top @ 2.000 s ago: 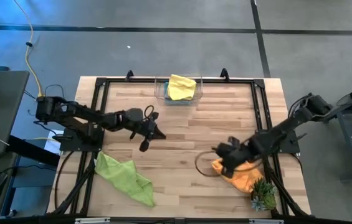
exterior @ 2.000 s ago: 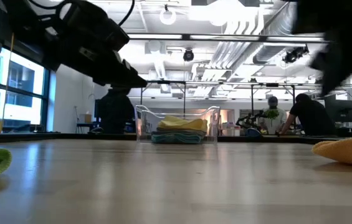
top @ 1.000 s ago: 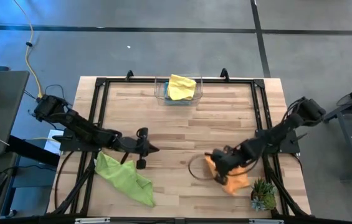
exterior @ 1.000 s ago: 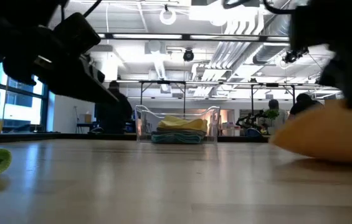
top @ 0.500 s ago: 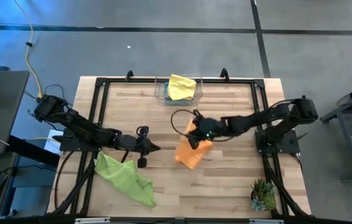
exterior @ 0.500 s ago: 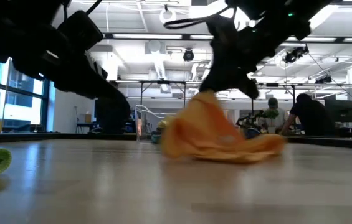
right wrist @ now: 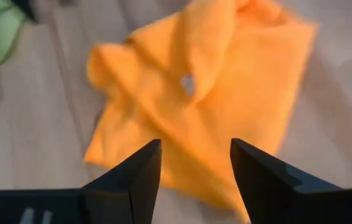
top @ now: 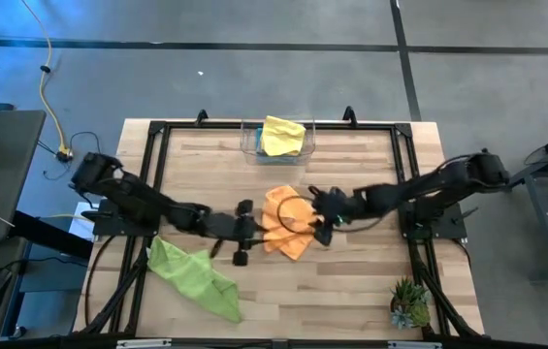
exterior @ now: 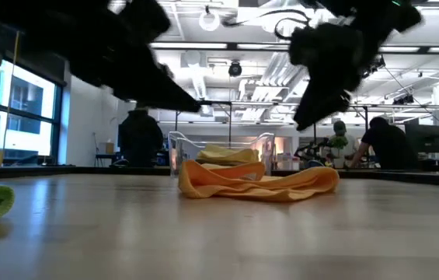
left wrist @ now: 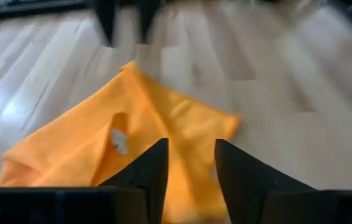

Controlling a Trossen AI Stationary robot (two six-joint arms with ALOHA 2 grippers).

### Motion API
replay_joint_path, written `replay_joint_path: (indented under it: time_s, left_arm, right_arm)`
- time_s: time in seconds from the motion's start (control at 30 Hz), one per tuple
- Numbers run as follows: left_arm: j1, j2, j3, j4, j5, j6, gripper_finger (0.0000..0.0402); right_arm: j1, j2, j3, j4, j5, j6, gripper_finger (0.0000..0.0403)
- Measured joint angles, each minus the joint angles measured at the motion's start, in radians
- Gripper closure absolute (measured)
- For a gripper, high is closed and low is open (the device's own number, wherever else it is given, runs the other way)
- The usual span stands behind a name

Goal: Fold microfiber towels
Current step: Fold the orange towel

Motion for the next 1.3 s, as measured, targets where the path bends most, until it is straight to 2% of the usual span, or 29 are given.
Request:
replay_joint_path:
  time_s: [0.13, 0.23, 0.37, 0.53, 0.73, 0.97, 1.13, 1.3]
  left_arm:
    - [0.057, 0.101, 0.147, -0.148, 0.0, 0.018, 0.0256]
    - [0.099, 0.177, 0.248, -0.242, 0.002, 0.066, 0.0244]
    - [0.142, 0.262, 0.349, -0.286, 0.005, 0.147, 0.0239]
    - [0.184, 0.344, 0.449, -0.35, 0.06, 0.258, 0.0244]
    - [0.23, 0.418, 0.554, -0.485, 0.131, 0.345, 0.0276]
    - [0.243, 0.408, 0.589, -0.601, 0.148, 0.441, 0.0387]
    - [0.242, 0.299, 0.592, -0.649, 0.153, 0.41, 0.0391]
    - [0.243, 0.17, 0.592, -0.687, 0.144, 0.29, 0.0398]
  right_arm:
    - [0.071, -0.029, -0.139, 0.226, 0.049, 0.046, 0.0235]
    - [0.118, -0.031, -0.187, 0.303, 0.126, 0.046, 0.0237]
    - [0.168, -0.032, -0.188, 0.31, 0.191, 0.046, 0.0238]
    - [0.215, -0.032, -0.188, 0.329, 0.23, 0.034, 0.0238]
    - [0.253, -0.032, -0.188, 0.34, 0.248, 0.038, 0.0238]
    - [0.282, -0.039, -0.187, 0.342, 0.274, 0.03, 0.0238]
    - [0.299, -0.105, -0.185, 0.306, 0.298, 0.029, 0.0238]
    - [0.357, -0.185, -0.186, 0.178, 0.458, 0.047, 0.0238]
